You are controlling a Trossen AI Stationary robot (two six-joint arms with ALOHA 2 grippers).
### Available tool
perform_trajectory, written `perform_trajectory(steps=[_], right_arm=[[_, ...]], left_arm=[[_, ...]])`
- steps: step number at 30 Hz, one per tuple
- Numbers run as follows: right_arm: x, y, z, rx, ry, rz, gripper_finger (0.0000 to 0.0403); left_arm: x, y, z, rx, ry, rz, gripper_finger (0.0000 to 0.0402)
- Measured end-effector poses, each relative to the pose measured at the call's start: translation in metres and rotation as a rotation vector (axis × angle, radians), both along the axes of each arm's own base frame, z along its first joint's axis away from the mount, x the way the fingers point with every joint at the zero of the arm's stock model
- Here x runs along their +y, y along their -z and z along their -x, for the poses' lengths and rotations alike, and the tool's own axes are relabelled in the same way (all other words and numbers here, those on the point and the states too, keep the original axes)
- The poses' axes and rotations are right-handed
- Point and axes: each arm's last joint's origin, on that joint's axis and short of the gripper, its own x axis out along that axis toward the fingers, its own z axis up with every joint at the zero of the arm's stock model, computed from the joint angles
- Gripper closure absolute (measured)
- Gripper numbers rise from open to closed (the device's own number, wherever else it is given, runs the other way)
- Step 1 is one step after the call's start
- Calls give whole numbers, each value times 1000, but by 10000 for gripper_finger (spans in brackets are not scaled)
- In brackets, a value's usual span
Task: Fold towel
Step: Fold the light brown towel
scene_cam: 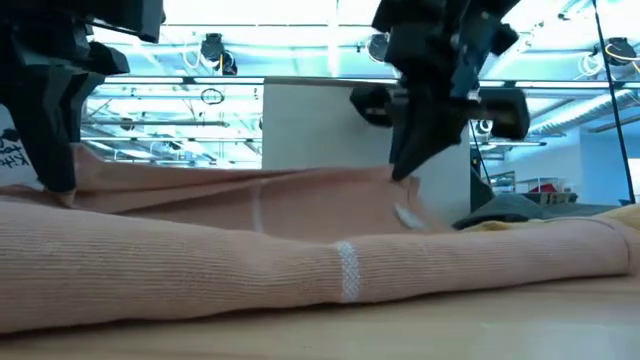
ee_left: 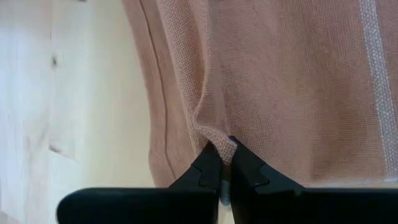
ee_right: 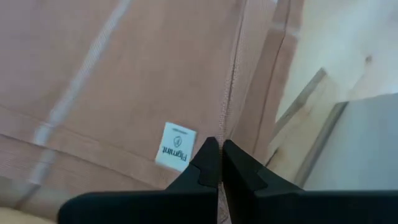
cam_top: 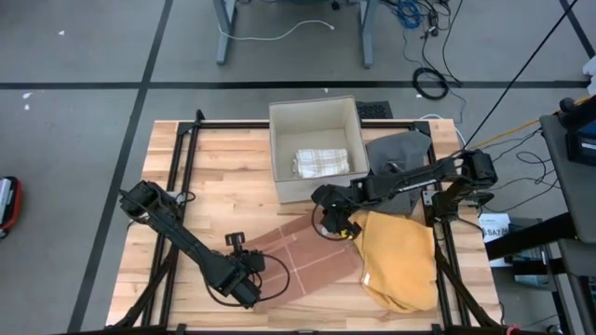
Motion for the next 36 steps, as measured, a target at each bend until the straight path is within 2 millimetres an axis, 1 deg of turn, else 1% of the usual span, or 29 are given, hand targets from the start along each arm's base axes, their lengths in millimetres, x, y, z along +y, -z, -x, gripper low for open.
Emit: perform_trajectory(steps=[3,6,8,12,18,21,27,33,36], right_arm=[[-6,11,-4,23,13,18,403],[-13,15,-6,33,44,31,400],[-16,16,-6,36,58,25,390],[-17,16,-5,45,68,32,347],[-21,14,-5,36,146,129,265],[-21,9,-3,33,166,110,242],[-11,-3,1,1,140,33,234],[5,-9,0,-27,9,-182,234],[12,-10,0,-31,-37,-225,234]], left_arm=[[1,0,0,1,-2,1,388],[4,0,-2,4,-19,-2,387],[5,0,-3,2,-26,0,387],[8,0,-5,10,-40,6,376],[13,-1,-6,1,-53,-47,331],[16,-1,-5,13,-67,-58,313],[21,-2,0,44,-146,-102,307],[23,-3,4,75,-159,-133,307],[23,-3,4,75,-158,-134,307]])
